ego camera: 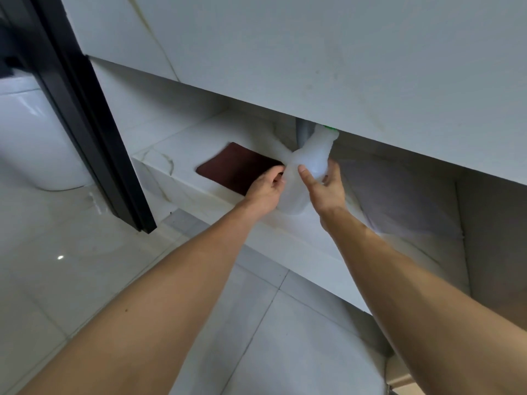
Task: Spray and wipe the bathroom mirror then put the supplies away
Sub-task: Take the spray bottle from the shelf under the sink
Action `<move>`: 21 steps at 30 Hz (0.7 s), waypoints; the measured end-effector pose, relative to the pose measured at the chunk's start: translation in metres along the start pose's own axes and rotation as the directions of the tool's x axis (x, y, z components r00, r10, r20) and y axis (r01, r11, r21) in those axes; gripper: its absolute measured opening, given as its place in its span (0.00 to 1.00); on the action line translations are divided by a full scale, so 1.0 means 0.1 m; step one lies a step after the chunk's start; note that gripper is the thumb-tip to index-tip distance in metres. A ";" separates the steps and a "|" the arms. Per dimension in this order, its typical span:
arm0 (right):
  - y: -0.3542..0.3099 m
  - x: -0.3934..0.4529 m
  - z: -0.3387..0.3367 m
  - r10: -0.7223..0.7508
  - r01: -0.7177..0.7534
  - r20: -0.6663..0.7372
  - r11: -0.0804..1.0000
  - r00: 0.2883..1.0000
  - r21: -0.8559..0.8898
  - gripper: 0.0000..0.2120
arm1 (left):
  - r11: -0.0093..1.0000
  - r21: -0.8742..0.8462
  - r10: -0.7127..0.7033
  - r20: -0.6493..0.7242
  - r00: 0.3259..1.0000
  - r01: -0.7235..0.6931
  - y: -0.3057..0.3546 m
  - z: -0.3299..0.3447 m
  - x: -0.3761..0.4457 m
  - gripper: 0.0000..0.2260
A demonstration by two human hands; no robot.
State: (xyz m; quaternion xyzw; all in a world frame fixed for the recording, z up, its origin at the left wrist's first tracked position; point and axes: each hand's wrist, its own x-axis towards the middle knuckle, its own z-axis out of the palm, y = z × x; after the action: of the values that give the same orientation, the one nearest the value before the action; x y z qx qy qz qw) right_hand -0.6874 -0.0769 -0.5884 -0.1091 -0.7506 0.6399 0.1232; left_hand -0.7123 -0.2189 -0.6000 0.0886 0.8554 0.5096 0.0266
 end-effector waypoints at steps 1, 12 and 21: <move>0.01 -0.01 0.02 0.042 -0.043 0.018 0.996 0.999 0.074 0.37 | 1.000 0.010 0.012 -0.007 1.000 -0.012 -0.01 -0.03 -0.01 0.17; 0.12 -0.21 0.10 0.183 -0.289 0.278 0.865 0.943 0.410 0.25 | 0.993 0.106 0.061 -0.023 0.998 -0.058 -0.08 -0.32 -0.28 0.19; 0.08 -0.49 0.69 0.215 -0.432 0.435 0.754 0.874 0.495 0.22 | 0.990 0.137 0.050 -0.144 0.988 -0.030 -0.37 -0.92 -0.64 0.19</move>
State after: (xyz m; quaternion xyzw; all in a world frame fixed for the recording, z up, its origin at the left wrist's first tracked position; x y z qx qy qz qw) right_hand -0.6632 -0.1564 -0.6086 -0.0806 -0.4989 0.8571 -0.1002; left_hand -0.6661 -0.3278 -0.5913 0.0697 0.8855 0.4563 -0.0528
